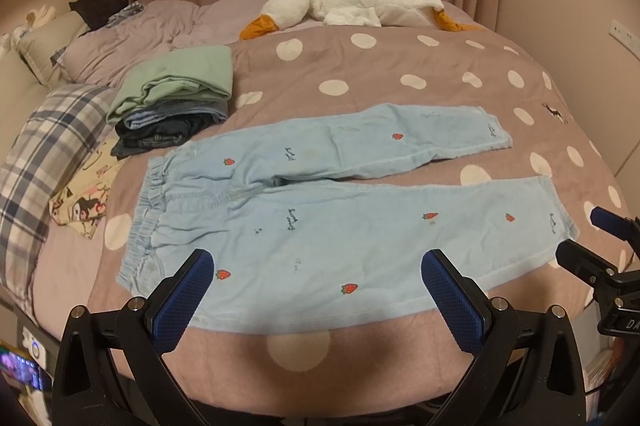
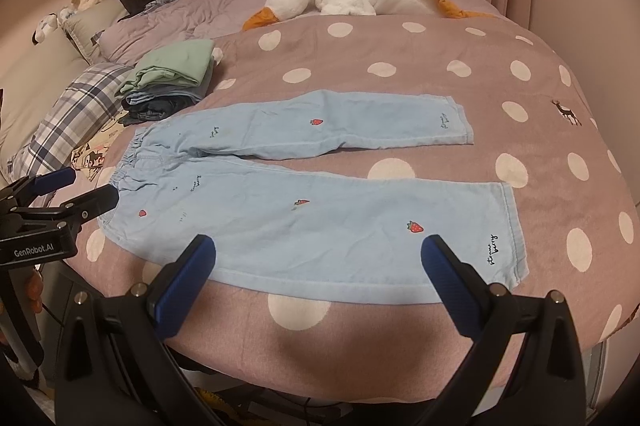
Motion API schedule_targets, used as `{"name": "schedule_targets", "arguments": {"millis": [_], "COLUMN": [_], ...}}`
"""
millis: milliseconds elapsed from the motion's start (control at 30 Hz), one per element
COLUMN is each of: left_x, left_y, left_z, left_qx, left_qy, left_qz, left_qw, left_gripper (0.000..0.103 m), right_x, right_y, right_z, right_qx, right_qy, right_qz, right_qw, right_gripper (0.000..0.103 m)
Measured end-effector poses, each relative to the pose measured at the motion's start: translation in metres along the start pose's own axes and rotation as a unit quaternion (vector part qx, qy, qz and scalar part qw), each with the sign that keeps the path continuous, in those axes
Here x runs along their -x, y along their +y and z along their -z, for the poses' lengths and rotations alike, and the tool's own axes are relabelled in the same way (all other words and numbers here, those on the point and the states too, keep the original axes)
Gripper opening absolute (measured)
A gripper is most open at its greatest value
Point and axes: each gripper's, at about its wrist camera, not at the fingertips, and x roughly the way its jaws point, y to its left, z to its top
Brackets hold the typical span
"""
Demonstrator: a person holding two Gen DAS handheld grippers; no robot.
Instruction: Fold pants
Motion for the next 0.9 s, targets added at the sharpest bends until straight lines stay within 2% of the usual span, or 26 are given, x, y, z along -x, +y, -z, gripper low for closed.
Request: {"name": "schedule_targets", "arguments": {"millis": [767, 833, 900], "left_x": [-0.007, -0.009, -0.014], "left_y": [0.000, 0.003, 0.011], "left_z": [0.005, 0.004, 0.005], "left_qx": [0.005, 0.012, 0.033], "left_qy": [0.006, 0.010, 0.013], "left_qz": [0.001, 0.005, 0.027], "left_qw": [1.0000, 0.9999, 0.9990], "left_gripper": [0.103, 0.103, 0.103], "right_x": [-0.001, -0.001, -0.003], "right_y": [-0.001, -0.002, -0.002], "right_z": [0.000, 0.001, 0.003], "right_qx": [-0.001, -0.002, 0.000], "right_qy": [0.001, 0.001, 0.001], "right_qz": [0.002, 0.003, 0.003], "right_qw": [1.000, 1.000, 1.000], "right_gripper": [0.103, 0.103, 0.103]}}
